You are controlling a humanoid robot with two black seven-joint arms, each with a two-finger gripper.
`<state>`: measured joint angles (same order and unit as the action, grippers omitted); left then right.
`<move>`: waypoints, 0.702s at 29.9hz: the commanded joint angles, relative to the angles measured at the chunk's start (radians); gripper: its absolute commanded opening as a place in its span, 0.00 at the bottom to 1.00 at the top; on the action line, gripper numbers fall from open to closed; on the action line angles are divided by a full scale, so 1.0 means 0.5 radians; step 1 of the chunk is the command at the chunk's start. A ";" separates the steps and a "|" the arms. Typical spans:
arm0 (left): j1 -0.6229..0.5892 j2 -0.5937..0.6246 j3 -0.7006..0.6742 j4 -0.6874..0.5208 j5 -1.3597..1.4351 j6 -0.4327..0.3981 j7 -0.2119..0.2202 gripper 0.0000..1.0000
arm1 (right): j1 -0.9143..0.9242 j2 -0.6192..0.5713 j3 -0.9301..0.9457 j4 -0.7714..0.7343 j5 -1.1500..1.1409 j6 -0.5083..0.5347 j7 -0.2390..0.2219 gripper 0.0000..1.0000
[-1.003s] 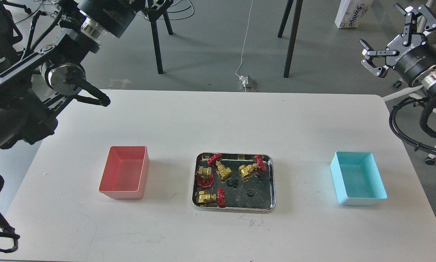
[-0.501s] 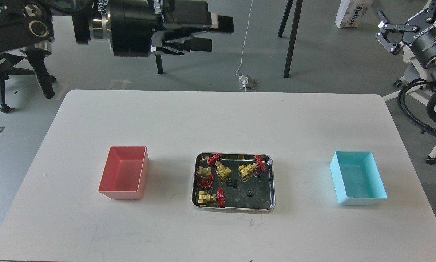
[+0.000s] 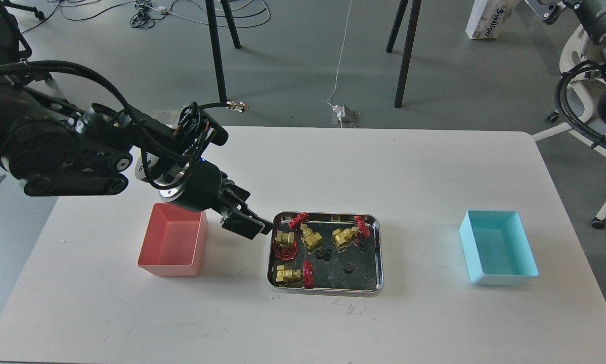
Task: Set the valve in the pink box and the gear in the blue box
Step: 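Lower the left gripper onto a brass valve with red handle in the tray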
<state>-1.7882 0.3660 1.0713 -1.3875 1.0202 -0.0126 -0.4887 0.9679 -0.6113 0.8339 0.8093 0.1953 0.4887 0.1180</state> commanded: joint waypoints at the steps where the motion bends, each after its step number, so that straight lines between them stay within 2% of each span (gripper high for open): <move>1: 0.024 -0.155 0.029 0.081 -0.003 0.102 0.000 0.96 | -0.046 0.014 -0.002 -0.002 -0.001 0.000 0.000 1.00; 6: 0.162 -0.305 0.026 0.265 -0.006 0.148 0.000 0.96 | -0.058 0.008 -0.005 -0.020 -0.001 0.000 -0.009 1.00; 11: 0.290 -0.391 0.020 0.406 -0.006 0.169 0.000 0.96 | -0.049 0.020 -0.011 -0.020 -0.001 -0.069 -0.144 1.00; 21: 0.514 -0.499 0.014 0.689 -0.003 0.246 0.000 0.96 | -0.052 0.026 -0.002 -0.014 -0.001 -0.103 -0.141 1.00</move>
<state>-1.5563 0.1242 1.0773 -1.0730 1.0171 0.1022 -0.4887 0.9441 -0.5984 0.8349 0.8035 0.1948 0.4376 0.0475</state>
